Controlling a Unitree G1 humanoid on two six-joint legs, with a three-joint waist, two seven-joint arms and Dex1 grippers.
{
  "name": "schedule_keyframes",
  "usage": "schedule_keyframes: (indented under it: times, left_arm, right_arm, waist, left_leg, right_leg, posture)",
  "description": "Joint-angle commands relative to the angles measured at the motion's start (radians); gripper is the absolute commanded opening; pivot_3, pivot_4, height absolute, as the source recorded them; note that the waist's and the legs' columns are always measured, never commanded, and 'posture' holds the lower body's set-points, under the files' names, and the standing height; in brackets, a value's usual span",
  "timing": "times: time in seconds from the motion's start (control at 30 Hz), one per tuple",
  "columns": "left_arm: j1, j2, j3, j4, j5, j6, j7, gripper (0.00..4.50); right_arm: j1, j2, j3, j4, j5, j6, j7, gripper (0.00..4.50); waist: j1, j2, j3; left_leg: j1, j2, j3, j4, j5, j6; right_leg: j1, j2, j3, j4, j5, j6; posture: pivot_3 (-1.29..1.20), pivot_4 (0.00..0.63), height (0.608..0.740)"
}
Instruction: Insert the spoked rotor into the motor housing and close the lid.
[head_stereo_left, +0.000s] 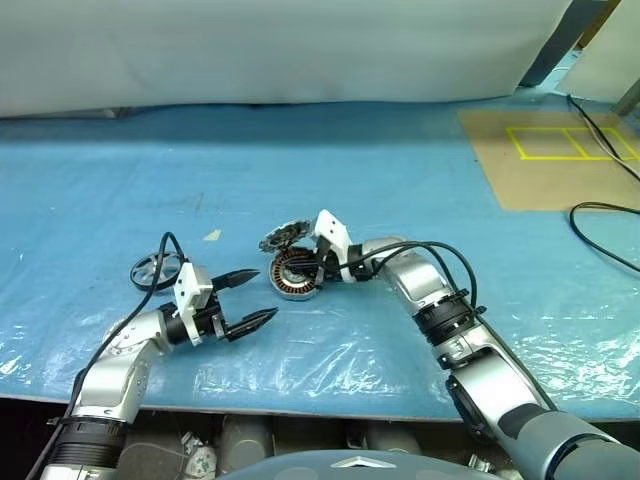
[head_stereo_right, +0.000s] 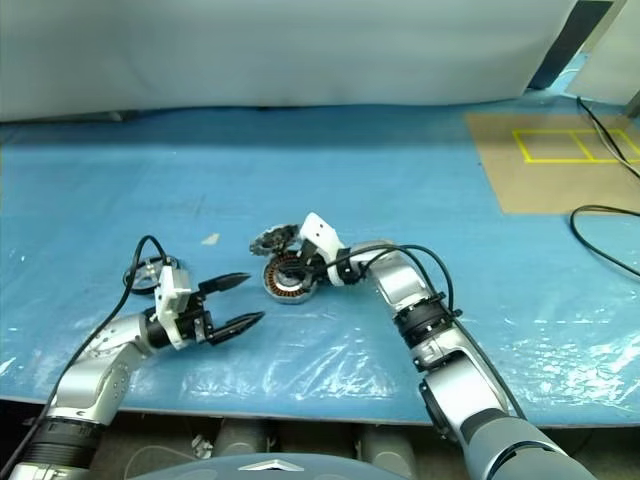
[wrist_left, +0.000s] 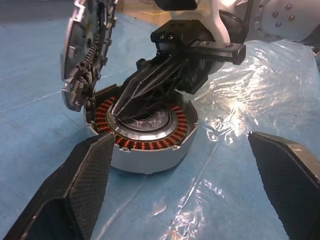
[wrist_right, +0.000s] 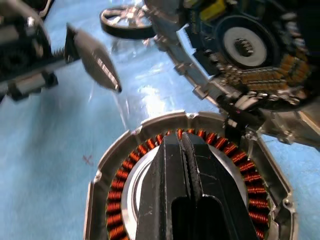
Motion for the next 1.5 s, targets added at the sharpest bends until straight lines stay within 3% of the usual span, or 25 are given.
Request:
schedule_keyframes:
  times: [0.03,0.37,0.57,0.77,1.13,1.33,1.5]
  left_arm:
    - [-0.001,0.005,0.0,-0.048,-0.01,0.011,0.007,4.5]
    - [0.0,0.012,0.007,-0.075,-0.016,0.039,0.013,4.5]
    - [-0.007,0.011,0.003,-0.084,-0.014,0.05,0.018,4.5]
    - [-0.021,0.008,-0.006,-0.095,-0.014,0.07,0.022,4.5]
    - [-0.01,0.011,-0.004,-0.1,-0.017,0.068,0.025,4.5]
    - [0.0,0.017,0.003,-0.091,-0.021,0.058,0.017,4.5]
    - [-0.005,0.018,0.002,-0.079,-0.022,0.052,0.013,4.5]
  right_arm:
    - [-0.021,0.002,-0.038,-0.077,0.066,0.042,0.036,0.01]
    - [0.054,-0.092,0.164,0.01,-0.151,-0.099,0.036,0.01]
    - [0.01,-0.037,-0.002,-0.054,0.055,0.066,0.069,0.01]
    - [-0.046,-0.018,-0.099,-0.129,0.188,0.203,0.09,0.01]
    - [0.053,-0.108,0.179,0.0,-0.128,-0.074,0.05,0.01]
    - [0.027,-0.066,0.078,-0.021,-0.027,-0.007,0.049,0.01]
    - [-0.033,-0.016,-0.071,-0.065,0.143,0.157,0.076,0.01]
  waist:
    - [0.0,0.0,0.0]
    - [-0.002,0.0,0.0]
    - [0.001,0.0,0.0]
    - [0.002,0.0,0.0]
    - [-0.002,0.0,0.0]
    - [0.002,0.0,0.0]
    - [0.002,0.001,0.0]
  left_leg:
    - [-0.002,0.0,0.0,0.0,0.0,0.0]
    - [-0.006,0.0,0.0,0.0,0.0,0.0]
    - [0.007,0.0,0.0,0.0,0.0,0.0]
    - [0.001,0.0,0.0,0.0,0.0,0.0]
    - [-0.007,0.0,0.0,0.0,0.0,0.0]
    - [0.008,0.0,0.0,0.0,0.0,0.0]
    - [0.005,0.0,0.0,0.0,0.0,0.0]
  right_leg:
    - [-0.002,0.0,0.0,0.0,0.0,0.0]
    - [-0.006,0.0,-0.002,0.001,0.002,0.003]
    - [0.006,0.0,0.0,0.0,0.0,0.0]
    - [0.001,0.0,0.0,0.0,0.0,0.0]
    - [-0.006,0.0,-0.002,0.001,0.002,0.004]
    - [0.008,-0.001,-0.001,-0.001,0.0,0.0]
    - [0.004,-0.001,0.0,0.0,0.0,0.0]
  posture:
    - [0.0,0.15,0.74]
    - [0.0,0.15,0.74]
    - [0.0,0.15,0.74]
    - [0.0,0.15,0.74]
    - [0.0,0.15,0.74]
    - [0.0,0.15,0.74]
    - [0.0,0.15,0.74]
